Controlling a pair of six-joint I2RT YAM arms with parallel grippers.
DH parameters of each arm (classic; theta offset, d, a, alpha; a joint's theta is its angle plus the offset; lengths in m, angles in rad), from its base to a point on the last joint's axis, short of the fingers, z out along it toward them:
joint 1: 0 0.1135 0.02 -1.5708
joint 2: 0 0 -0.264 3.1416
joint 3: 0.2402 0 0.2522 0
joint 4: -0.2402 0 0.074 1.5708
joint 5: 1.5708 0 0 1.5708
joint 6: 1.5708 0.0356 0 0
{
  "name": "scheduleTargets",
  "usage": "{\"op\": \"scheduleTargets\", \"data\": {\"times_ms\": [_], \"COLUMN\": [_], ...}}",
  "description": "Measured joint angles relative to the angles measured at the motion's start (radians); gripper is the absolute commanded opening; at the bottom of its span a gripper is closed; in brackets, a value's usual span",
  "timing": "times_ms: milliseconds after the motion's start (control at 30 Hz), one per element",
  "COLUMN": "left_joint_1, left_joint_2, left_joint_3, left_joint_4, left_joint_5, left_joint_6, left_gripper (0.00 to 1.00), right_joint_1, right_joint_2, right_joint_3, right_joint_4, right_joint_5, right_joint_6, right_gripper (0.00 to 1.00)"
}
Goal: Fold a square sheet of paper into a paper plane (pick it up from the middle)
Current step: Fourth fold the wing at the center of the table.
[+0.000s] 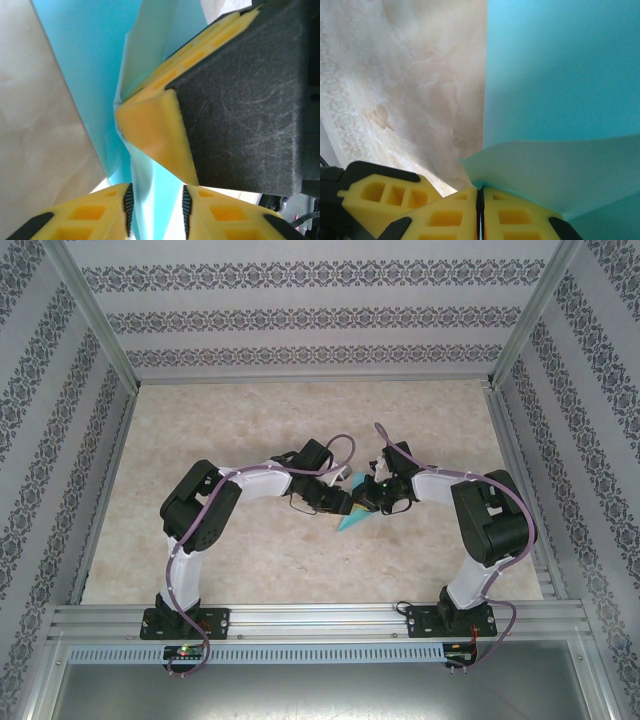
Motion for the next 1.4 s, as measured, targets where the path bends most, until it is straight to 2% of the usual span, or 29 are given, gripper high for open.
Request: {"op": "scheduleTargets", "data": {"times_ms": [233, 433, 667, 900, 1100, 1400], "left_joint_1": [-0.002, -0.003, -0.003, -0.003, -0.003, -0.003], "left_joint_2": [0.01, 0.036, 0.04, 0.043, 0.043, 0.043], "left_joint_3": [0.0, 0.0, 0.0, 0.0, 0.0, -0.004], "left_joint_4": [0.0, -0.002, -0.002, -0.002, -0.002, 0.0], "left_joint_5": [-0.013, -0.03, -0.034, -0.036, -0.037, -0.04], "left_joint_6": [0.004, 0.008, 0.011, 0.013, 0.016, 0.017], "left_gripper": [0.24, 0.21, 0.18, 0.17, 0.17, 0.15], "right_joint_1": [0.0, 0.0, 0.0, -0.023, -0.067, -0.068], "right_joint_2": [0.0, 0.0, -0.002, -0.071, -0.12, -0.07], "right_joint_3": [0.0, -0.003, -0.005, -0.005, -0.003, 0.019], "right_joint_4": [0.0, 0.004, 0.006, -0.013, -0.031, -0.043], "right_joint_5": [-0.008, -0.015, -0.023, -0.022, -0.02, -0.01], "right_joint_6": [0.0, 0.0, 0.004, -0.005, -0.02, -0.035], "right_gripper": [0.12, 0.13, 0.22, 0.26, 0.26, 0.22]}}
